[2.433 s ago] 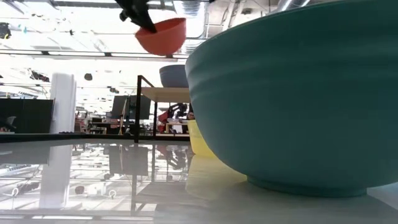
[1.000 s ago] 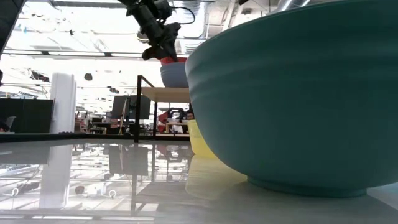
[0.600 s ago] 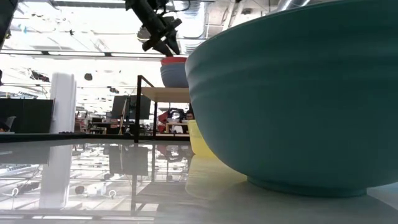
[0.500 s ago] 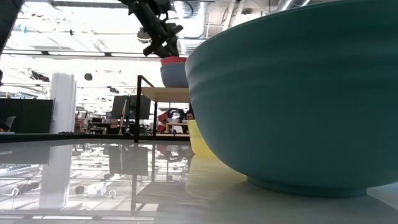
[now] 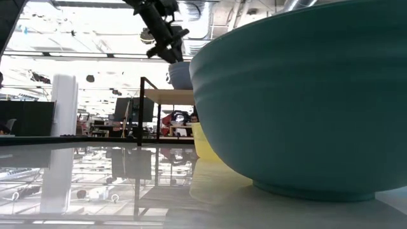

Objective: Place and stack bowls onto a shelf
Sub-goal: Stack the orange bowl on top of the blue bowl on the shelf

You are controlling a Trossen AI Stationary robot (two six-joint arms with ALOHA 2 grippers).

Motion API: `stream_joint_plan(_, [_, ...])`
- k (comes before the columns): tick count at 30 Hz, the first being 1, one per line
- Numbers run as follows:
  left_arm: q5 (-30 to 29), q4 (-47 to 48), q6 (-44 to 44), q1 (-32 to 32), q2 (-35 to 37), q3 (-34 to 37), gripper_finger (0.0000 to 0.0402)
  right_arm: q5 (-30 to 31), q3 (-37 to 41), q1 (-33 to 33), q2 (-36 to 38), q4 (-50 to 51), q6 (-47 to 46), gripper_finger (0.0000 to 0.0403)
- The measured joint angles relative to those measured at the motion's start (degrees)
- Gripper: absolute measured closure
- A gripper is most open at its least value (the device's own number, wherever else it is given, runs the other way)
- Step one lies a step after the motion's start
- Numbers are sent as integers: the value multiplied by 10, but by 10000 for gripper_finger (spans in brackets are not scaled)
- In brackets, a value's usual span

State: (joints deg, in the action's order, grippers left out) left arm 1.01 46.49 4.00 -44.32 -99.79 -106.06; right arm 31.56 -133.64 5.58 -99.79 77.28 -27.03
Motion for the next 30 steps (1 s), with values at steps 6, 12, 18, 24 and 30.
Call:
stream_joint_plan(6, [9, -14, 2, 7, 34, 0, 283, -14, 28, 27, -19, -50, 29, 138])
stream_joint_plan(12, [17, -10, -5, 29, 68, 0, 283, -127, 73, 101, -64, -190, 106, 139])
stream_joint_plan(18, [-61, 22, -35, 50, 142, 0, 283, -315, 122, 188, -79, -274, 123, 172])
stream_joint_plan(24, [-90, 39, -31, 61, 224, 57, 283, -493, 161, 283, -76, -313, 104, 223])
stream_joint_plan(30, [-96, 27, 16, 63, 303, 175, 283, -558, 213, 324, -85, -343, 88, 256])
